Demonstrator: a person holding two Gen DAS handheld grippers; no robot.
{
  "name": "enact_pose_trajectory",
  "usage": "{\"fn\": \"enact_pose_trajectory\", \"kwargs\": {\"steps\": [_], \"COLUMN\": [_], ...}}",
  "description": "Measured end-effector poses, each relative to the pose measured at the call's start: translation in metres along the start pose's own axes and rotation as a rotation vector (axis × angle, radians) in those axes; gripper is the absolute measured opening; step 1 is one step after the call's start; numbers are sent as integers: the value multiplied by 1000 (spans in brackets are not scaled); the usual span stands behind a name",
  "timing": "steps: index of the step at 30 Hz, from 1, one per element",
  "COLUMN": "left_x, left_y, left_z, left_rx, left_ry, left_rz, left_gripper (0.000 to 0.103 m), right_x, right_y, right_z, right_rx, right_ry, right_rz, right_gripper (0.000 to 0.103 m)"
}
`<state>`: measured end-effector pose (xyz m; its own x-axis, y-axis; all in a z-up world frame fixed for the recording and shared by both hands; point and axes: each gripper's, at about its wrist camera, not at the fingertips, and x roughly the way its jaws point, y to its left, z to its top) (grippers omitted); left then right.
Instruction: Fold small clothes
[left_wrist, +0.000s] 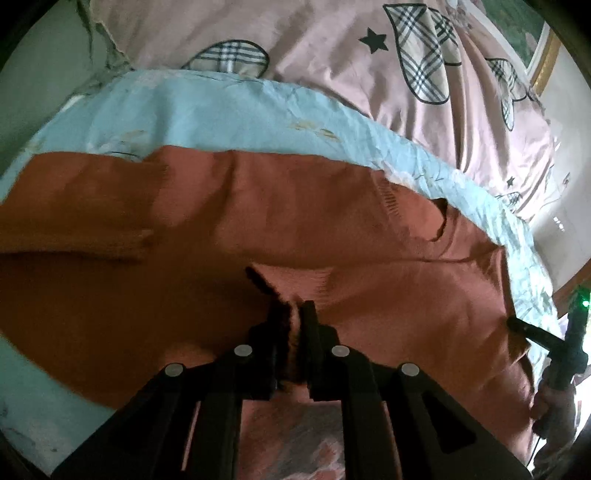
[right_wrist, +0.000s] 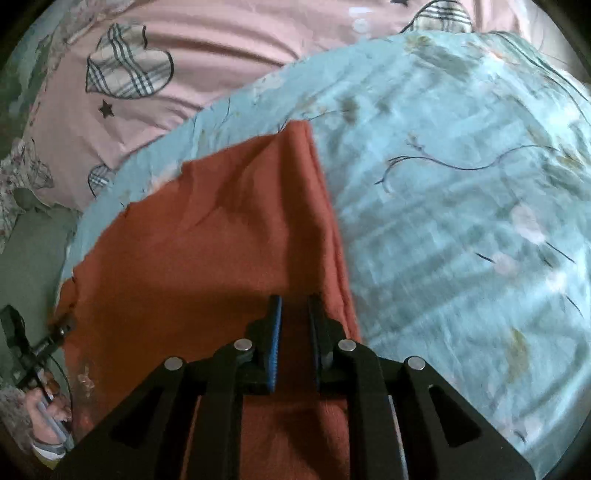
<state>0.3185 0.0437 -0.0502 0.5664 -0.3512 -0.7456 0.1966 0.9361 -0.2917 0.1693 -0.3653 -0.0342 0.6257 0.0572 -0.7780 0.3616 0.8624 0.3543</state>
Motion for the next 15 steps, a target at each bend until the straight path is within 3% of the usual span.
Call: {"fn": "enact_pose_trajectory", "kwargs": {"steps": [2,5,7,10,12,15], "left_x": [-14,-36,-50,-59,-58,-45], "left_y": [13,40,55,67,68,66], "left_z": [-4,-4,-1,7,12,19], "left_rx": [5,-16,-25,-11,18,83], "left_ry": [-14,-44,-76,-90,-91,-77], "left_rz": [31,89,140,169,181,244], "left_gripper": [12,10,10,28,50,57], "right_x": [-12,-20,-20,-22,-19,-17], "right_y": [8,28,41,62,70,75], "right_z": [-10,-30,-41,-64,-71,-80], "right_rx": [-16,-37,-53,-59,-54,-43], "right_ry": [-2,24,36,76,94,121], "right_rz": [64,148,184,235,247,253], "right_gripper": [20,37,39,39,39,39]}}
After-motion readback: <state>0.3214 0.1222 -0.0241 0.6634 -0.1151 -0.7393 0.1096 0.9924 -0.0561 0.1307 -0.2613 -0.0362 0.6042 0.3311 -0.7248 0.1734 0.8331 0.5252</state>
